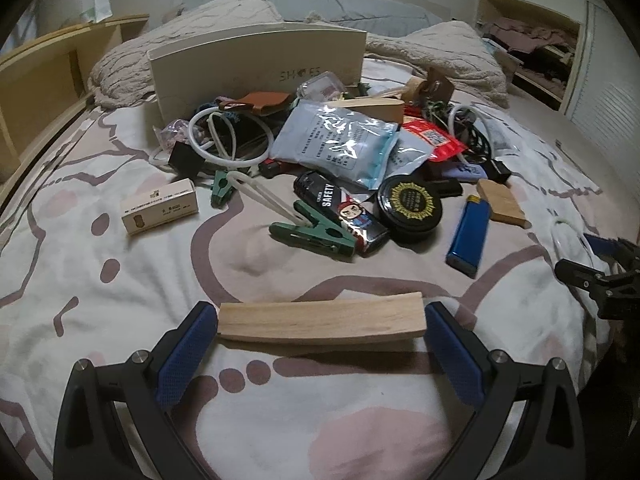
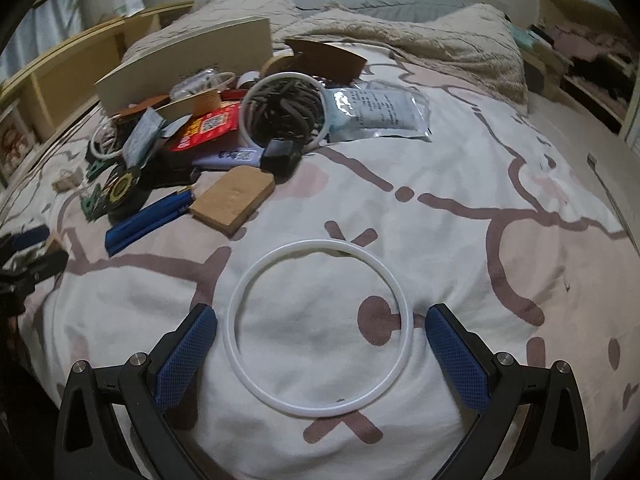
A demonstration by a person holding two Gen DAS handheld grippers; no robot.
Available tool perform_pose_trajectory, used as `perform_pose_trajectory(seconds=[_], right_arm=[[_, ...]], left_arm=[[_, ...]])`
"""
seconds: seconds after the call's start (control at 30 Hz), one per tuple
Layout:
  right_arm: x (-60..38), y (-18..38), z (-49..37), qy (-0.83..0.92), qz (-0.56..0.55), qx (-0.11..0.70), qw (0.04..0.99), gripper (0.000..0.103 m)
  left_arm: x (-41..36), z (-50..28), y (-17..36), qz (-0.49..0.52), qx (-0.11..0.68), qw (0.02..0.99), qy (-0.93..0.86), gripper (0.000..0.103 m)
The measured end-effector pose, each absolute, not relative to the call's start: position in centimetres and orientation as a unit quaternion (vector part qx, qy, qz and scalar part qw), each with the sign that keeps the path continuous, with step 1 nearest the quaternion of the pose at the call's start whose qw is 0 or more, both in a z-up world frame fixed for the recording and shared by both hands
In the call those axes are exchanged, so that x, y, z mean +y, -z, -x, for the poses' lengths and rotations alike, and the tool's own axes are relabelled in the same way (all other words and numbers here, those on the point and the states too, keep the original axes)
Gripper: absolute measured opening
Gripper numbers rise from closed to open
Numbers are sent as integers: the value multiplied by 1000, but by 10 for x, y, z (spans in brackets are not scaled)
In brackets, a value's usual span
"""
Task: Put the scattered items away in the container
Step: 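Hold the wooden stick with the left tool while the right tool hovers over the white ring, then lower the right tool onto the white plastic ring and close on its rim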
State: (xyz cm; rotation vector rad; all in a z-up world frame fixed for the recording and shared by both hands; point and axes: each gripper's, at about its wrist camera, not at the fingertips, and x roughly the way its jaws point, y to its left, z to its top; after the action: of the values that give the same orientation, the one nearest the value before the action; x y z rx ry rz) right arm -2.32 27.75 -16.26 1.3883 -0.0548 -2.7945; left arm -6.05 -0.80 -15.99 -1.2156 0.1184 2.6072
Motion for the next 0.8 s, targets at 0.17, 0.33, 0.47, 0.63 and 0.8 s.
perform_pose_trajectory(seconds=[0.17,0.33,0.47,0.63,0.8], right_arm=[[276,165,21,899,-438,-14,5,103],[277,165,21,900,-436,-17,10,103],[278,165,21,900,-436,-19,14,103],[278,165,20,901,-434,-19,16,103],[278,166,20,902,-431,-19,18,103]], left_arm=[[-11,60,160,418,29,124,-899,103],[-16,56,156,417,10,137,-899,103],[-22,57,154,422,-10,144,-895,103],[-20,59,155,434,4,143,-890,103],[-16,56,153,430,44,144,-890,103]])
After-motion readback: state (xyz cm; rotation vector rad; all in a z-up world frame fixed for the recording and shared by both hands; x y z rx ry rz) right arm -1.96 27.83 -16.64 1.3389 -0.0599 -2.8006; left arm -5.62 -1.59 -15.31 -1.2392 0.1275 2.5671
